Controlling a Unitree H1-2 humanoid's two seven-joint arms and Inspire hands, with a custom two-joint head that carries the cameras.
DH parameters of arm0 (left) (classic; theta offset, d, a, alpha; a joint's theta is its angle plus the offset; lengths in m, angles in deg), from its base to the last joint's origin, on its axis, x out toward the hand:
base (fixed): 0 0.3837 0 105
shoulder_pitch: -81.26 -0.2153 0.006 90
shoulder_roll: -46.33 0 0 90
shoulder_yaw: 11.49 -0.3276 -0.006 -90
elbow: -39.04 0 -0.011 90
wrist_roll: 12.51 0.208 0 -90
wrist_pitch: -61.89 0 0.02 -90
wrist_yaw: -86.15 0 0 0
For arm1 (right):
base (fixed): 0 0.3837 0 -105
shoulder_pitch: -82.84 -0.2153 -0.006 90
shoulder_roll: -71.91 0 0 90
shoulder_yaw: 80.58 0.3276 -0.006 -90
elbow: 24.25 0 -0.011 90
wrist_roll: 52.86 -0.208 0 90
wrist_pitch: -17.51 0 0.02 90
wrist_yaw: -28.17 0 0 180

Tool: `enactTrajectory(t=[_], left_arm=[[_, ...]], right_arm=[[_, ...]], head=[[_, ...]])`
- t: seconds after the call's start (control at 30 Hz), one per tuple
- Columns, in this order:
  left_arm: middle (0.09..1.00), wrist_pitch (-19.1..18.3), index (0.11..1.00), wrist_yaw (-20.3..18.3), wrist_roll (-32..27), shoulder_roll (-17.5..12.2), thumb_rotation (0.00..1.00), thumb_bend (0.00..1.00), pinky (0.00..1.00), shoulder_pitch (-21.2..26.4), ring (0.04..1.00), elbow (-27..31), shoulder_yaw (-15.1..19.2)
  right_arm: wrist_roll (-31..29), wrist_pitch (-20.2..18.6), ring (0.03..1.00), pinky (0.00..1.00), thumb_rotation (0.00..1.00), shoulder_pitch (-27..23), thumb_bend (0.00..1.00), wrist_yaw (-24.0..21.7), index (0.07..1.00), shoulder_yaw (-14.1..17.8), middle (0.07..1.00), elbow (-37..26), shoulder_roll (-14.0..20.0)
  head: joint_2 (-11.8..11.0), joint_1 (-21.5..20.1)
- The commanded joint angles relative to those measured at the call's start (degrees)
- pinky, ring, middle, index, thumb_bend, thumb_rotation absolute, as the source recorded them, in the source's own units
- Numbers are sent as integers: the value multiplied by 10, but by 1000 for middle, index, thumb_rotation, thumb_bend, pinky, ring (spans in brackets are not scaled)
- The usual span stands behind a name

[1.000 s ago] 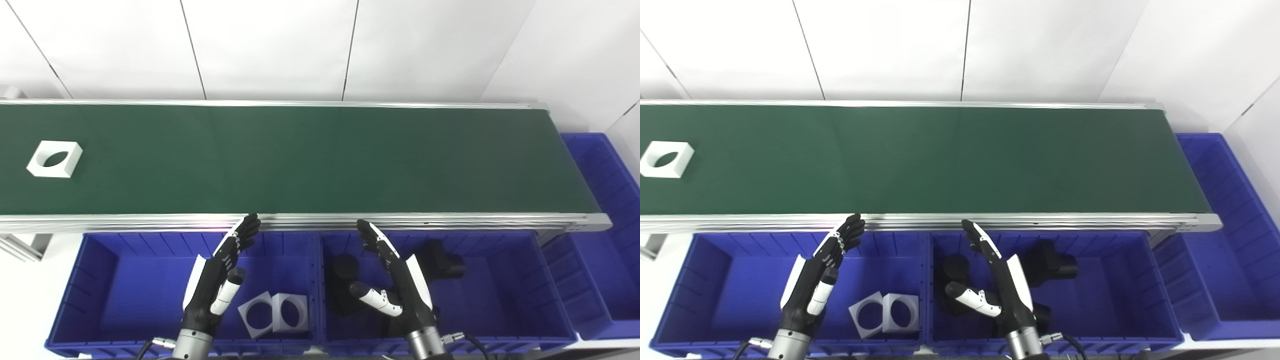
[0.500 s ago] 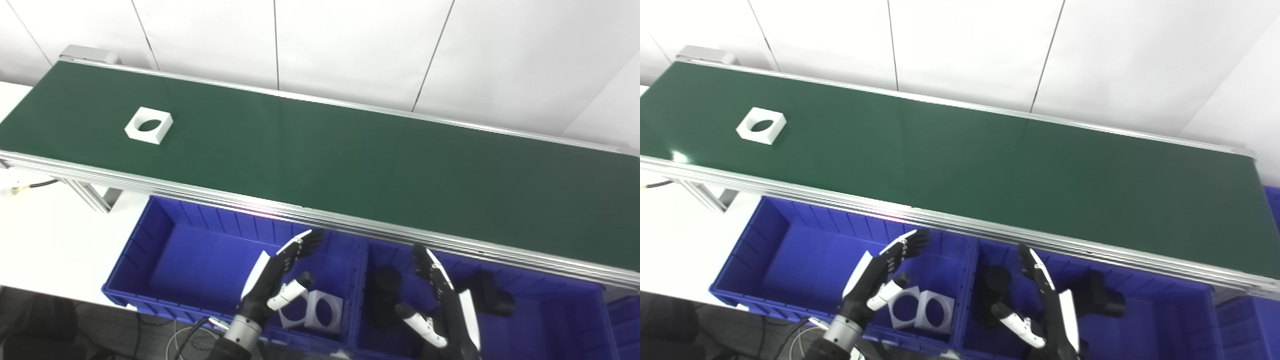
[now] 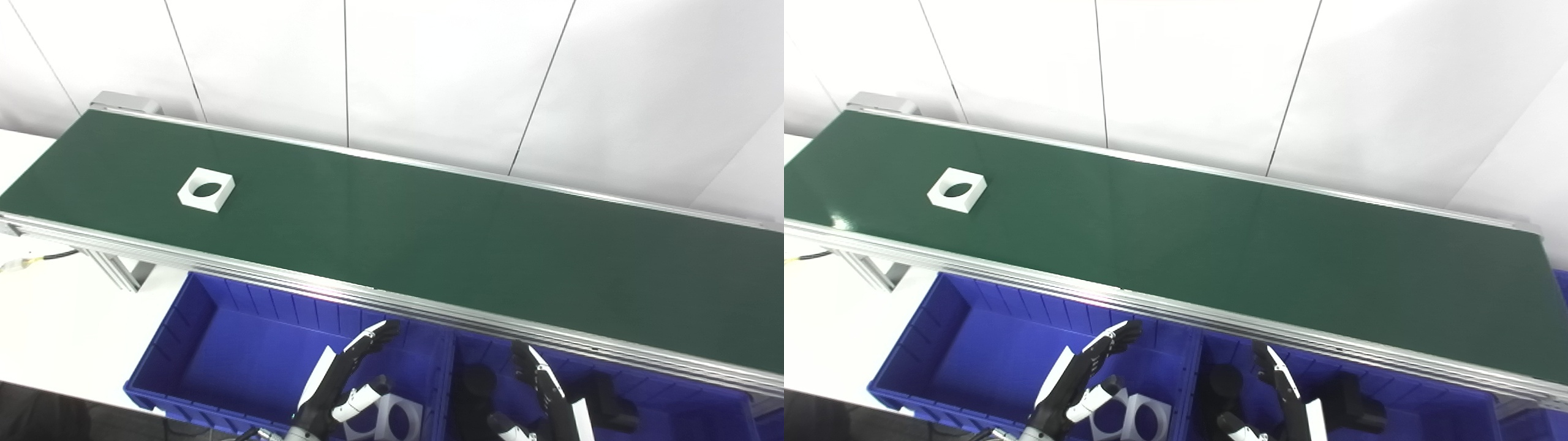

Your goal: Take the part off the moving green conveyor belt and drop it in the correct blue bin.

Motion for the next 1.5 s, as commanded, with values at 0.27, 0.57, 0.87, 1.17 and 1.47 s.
enactTrajectory(t=[0.27, 0.57, 0.87, 1.17, 1.47], left_arm=[[847, 20, 830, 66, 10, -12, 929, 841, 817, 22, 842, -4, -42], [801, 20, 794, 123, 34, -36, 891, 816, 766, 51, 804, 106, -53], [823, 19, 828, 44, 10, -73, 775, 872, 779, 116, 812, 188, 29], [884, 19, 885, -19, 11, -112, 647, 819, 844, 176, 873, 157, 125], [913, 13, 903, -110, 16, -122, 445, 840, 857, 257, 901, 44, 204]], right_arm=[[-3, 31, 825, 747, 699, -21, 843, 58, 854, -37, 855, 20, 21], [-11, 31, 834, 756, 691, -32, 847, 73, 858, -51, 860, 34, 25], [-24, 31, 838, 753, 668, -42, 843, 88, 854, -64, 865, 39, 20], [-15, 31, 821, 750, 683, -49, 844, 101, 833, -72, 839, 39, 15], [-13, 31, 806, 742, 664, -56, 886, 114, 826, -76, 820, 33, 10]], head=[[-43, 18], [-61, 30], [-53, 7], [-37, -24], [-2, -50]])
